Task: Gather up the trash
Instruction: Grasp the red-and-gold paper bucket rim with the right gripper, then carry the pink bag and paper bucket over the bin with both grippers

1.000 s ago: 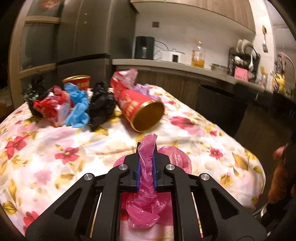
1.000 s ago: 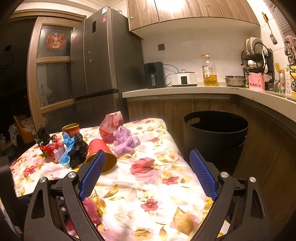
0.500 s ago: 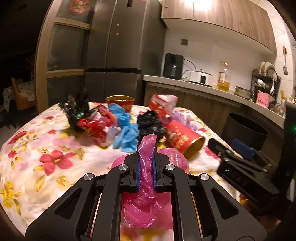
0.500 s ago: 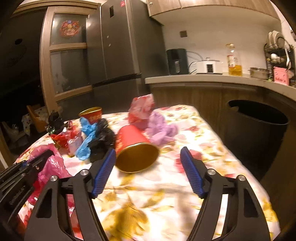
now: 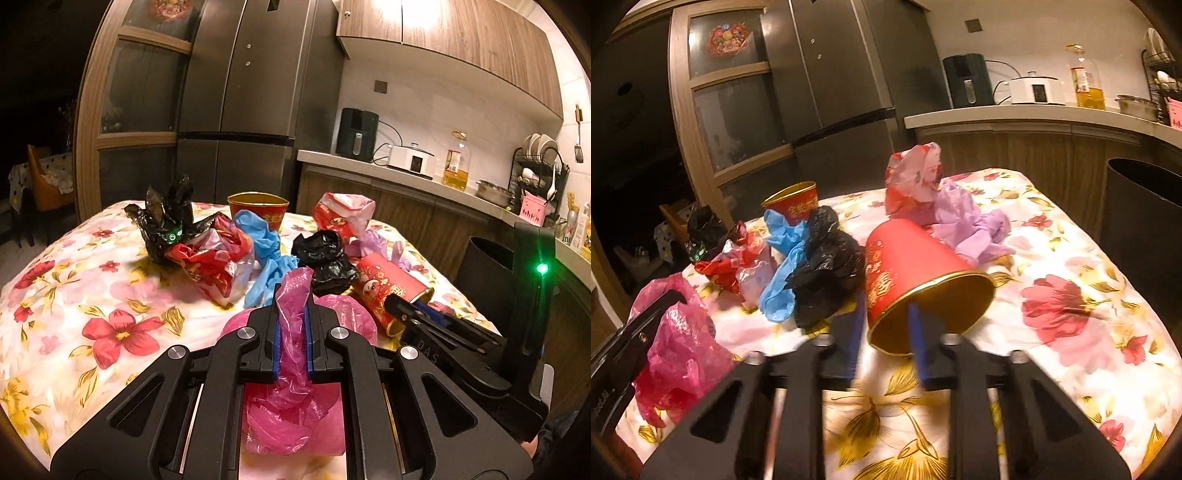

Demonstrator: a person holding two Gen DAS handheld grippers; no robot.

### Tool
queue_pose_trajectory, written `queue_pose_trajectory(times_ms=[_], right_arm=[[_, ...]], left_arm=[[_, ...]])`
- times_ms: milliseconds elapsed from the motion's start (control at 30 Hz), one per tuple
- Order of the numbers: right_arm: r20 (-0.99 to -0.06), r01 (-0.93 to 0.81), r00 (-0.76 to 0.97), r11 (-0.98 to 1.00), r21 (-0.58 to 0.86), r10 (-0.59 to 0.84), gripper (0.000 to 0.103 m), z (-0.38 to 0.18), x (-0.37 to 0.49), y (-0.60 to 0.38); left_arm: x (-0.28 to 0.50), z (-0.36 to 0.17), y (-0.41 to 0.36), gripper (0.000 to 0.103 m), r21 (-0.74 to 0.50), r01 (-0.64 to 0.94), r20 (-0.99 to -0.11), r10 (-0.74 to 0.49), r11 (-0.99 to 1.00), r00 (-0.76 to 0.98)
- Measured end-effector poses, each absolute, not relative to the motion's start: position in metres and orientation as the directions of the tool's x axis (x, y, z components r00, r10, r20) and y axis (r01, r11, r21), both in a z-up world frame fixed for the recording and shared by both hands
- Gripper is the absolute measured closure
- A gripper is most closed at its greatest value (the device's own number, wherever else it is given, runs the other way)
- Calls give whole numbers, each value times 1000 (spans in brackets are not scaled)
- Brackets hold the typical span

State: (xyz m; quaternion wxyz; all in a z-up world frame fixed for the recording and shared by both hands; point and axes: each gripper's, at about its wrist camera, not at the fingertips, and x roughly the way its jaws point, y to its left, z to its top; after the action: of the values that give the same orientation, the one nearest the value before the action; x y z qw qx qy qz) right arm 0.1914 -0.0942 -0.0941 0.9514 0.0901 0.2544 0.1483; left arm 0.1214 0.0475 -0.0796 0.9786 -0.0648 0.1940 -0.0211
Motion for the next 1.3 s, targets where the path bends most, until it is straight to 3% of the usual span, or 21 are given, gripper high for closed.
queue_pose_trajectory(times_ms=[133, 700, 1300], right_arm=[[-434, -250, 840, 943, 221, 324, 99, -88, 183, -95], [-312, -212, 916, 965, 157, 252, 99, -40, 123, -151], [-188, 64, 981, 990, 123, -41, 99, 1, 123, -270]], left_arm=[[122, -79, 45, 94, -132, 18, -381, -68, 991, 922], [123, -58, 1, 94, -147, 114, -354, -160, 983, 922], [167, -10, -114, 94, -85, 303, -275, -315, 949, 908]])
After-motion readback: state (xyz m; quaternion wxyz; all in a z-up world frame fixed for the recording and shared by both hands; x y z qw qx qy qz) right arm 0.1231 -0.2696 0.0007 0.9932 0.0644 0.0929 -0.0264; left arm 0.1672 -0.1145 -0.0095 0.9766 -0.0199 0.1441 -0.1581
